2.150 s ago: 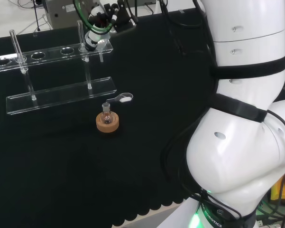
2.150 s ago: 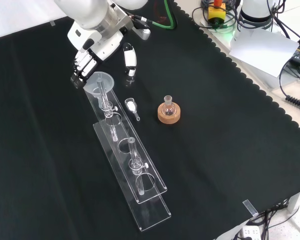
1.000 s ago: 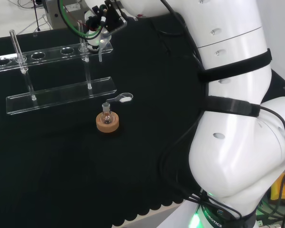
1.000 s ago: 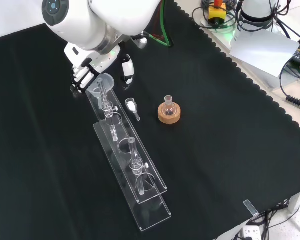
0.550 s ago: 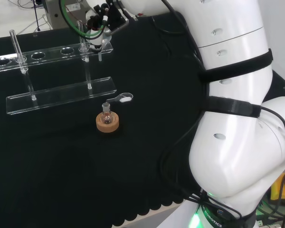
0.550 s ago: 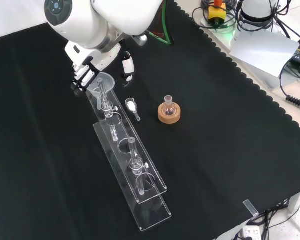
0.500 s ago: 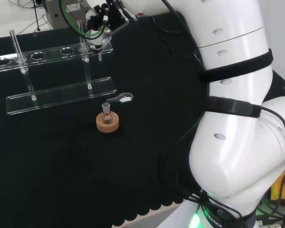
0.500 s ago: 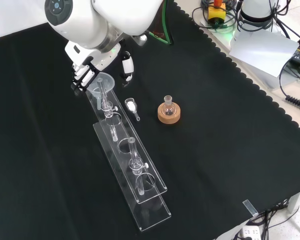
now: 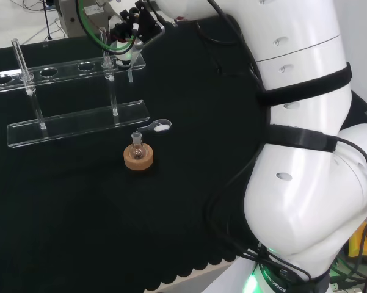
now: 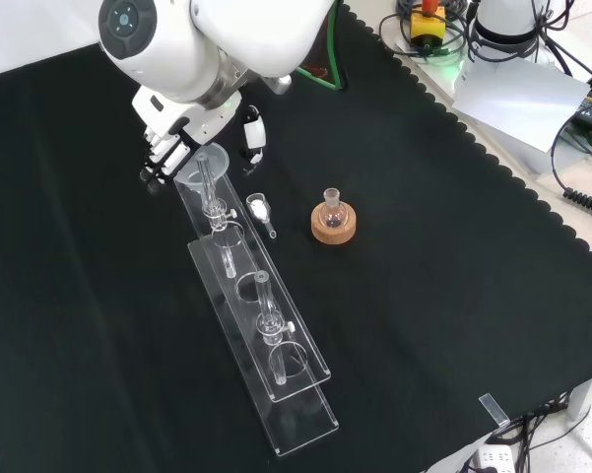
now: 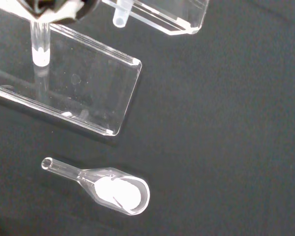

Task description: Pick up the funnel from the transparent funnel stand.

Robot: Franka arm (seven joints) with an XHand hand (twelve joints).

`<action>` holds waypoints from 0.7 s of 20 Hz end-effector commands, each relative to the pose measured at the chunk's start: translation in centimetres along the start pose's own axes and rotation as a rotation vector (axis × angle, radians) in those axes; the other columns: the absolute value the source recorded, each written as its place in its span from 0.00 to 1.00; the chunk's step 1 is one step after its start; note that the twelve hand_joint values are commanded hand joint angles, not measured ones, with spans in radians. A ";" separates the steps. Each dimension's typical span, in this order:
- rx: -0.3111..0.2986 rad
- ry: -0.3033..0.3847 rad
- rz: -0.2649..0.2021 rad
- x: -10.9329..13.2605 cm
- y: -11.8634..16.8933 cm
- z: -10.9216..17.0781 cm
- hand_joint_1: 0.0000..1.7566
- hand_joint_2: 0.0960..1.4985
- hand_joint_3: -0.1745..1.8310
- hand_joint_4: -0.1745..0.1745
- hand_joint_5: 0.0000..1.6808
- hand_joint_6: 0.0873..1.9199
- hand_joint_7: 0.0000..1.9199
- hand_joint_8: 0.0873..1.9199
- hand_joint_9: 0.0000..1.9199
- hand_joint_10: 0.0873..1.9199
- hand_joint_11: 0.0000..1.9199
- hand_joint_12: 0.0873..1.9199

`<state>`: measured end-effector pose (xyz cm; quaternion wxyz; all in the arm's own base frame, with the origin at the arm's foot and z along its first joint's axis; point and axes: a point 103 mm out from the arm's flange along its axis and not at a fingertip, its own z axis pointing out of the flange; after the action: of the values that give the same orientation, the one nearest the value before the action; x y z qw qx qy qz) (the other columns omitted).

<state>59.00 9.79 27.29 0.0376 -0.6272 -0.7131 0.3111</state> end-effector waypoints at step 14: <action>-0.347 -0.262 0.142 -0.6 -3.3 -4.8 0.58 0.64 0.22 0.87 0.56 0.53 0.45 0.32 0.60 0.20 0.43 0.60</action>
<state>58.60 9.88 28.43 -0.0702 -0.6346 -0.7077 0.3025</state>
